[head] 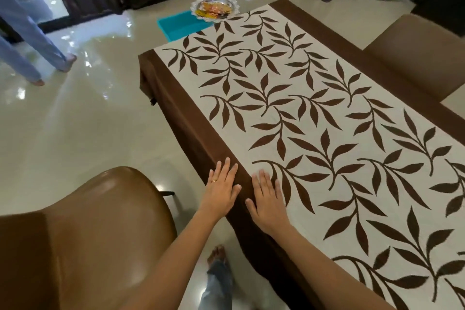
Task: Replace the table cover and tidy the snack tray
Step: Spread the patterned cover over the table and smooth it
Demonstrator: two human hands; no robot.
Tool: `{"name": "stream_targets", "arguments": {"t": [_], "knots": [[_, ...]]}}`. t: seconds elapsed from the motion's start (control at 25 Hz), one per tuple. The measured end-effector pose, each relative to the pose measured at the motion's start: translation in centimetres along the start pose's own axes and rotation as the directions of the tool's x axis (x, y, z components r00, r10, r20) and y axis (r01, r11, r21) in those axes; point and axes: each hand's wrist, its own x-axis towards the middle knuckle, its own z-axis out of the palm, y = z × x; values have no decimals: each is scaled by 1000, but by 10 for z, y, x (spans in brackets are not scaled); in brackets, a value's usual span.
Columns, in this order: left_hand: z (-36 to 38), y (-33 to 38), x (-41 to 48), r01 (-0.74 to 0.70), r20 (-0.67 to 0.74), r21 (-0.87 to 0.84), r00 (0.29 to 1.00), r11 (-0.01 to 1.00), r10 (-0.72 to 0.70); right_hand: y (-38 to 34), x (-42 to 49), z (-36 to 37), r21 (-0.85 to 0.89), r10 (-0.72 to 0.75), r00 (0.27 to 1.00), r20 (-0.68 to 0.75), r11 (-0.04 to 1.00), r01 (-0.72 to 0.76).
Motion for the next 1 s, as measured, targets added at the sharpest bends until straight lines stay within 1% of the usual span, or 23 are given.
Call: {"name": "stream_targets", "arguments": {"t": [0.08, 0.2, 0.28, 0.32, 0.44, 0.56, 0.64, 0.72, 0.88, 1.0], "knots": [[-8, -16, 21, -73, 47, 71, 996, 995, 70, -10, -1, 6, -10, 36, 999, -10, 999, -36], [-13, -35, 50, -210, 162, 153, 969, 966, 185, -12, -3, 5, 36, 45, 999, -14, 998, -44], [-18, -50, 67, -246, 183, 209, 960, 946, 210, -17, 2, 0, 82, 62, 998, -2, 995, -61], [-22, -59, 78, -226, 163, 223, 968, 948, 192, -21, 12, -3, 104, 67, 998, -10, 992, -66], [-43, -90, 123, -96, 72, 224, 994, 970, 82, -36, 75, -13, 137, 63, 997, -35, 989, -57], [-63, -116, 169, -89, 76, 255, 995, 963, 72, -48, 148, -23, 141, -6, 1000, -11, 990, 8], [-73, -128, 195, -67, 47, 257, 997, 964, 57, -58, 184, -26, 129, -29, 1000, 8, 991, 28], [-82, -138, 218, -30, 7, 225, 1000, 974, 29, -65, 203, -24, 101, -42, 999, -3, 994, 42], [-101, -156, 260, 96, -97, 122, 992, 988, -84, -64, 204, -20, 131, -25, 999, -36, 991, 29], [-115, -171, 288, 173, -114, 115, 980, 978, -160, -72, 217, -23, 100, 23, 999, -29, 995, -20]]}}
